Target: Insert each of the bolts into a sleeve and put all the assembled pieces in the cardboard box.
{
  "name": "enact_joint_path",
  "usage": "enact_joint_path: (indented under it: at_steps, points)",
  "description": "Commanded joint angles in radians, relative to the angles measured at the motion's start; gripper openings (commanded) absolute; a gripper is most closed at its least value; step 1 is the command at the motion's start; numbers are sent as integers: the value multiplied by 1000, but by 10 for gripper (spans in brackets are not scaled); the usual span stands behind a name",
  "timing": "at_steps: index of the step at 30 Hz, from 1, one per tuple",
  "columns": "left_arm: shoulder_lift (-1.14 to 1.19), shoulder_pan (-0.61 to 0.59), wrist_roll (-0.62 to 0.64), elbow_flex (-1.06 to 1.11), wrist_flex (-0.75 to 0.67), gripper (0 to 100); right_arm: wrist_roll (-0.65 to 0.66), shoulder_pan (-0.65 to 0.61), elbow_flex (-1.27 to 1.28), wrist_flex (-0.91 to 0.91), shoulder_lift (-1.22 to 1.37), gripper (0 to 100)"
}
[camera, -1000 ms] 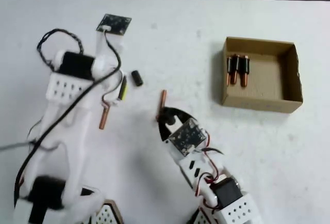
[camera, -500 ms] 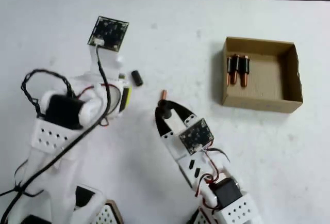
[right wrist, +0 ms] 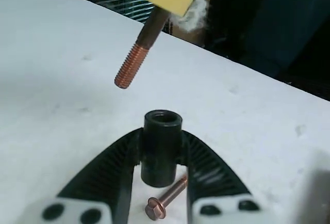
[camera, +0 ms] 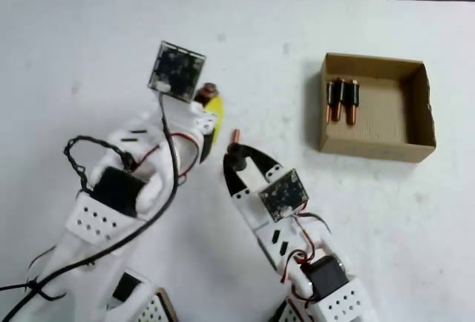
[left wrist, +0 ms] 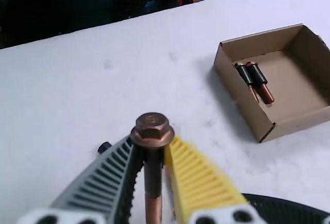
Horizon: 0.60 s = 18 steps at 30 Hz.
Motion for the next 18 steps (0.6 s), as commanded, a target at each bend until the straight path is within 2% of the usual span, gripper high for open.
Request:
enact_joint_path:
  at_steps: [1, 4, 12, 18]
  points:
    - [-42, 31, 98, -41, -54, 24, -98, -4, 6, -22, -8, 16]
    - [-44, 30, 201, -40, -89, 24, -130, -2, 6, -22, -8, 16]
    - [-44, 36, 316, -31, -235, 27, -130, -2, 6, -24, -8, 16]
    - [-48, 77, 319, -31, -226, 24, -130, -1, 3, -24, -8, 16]
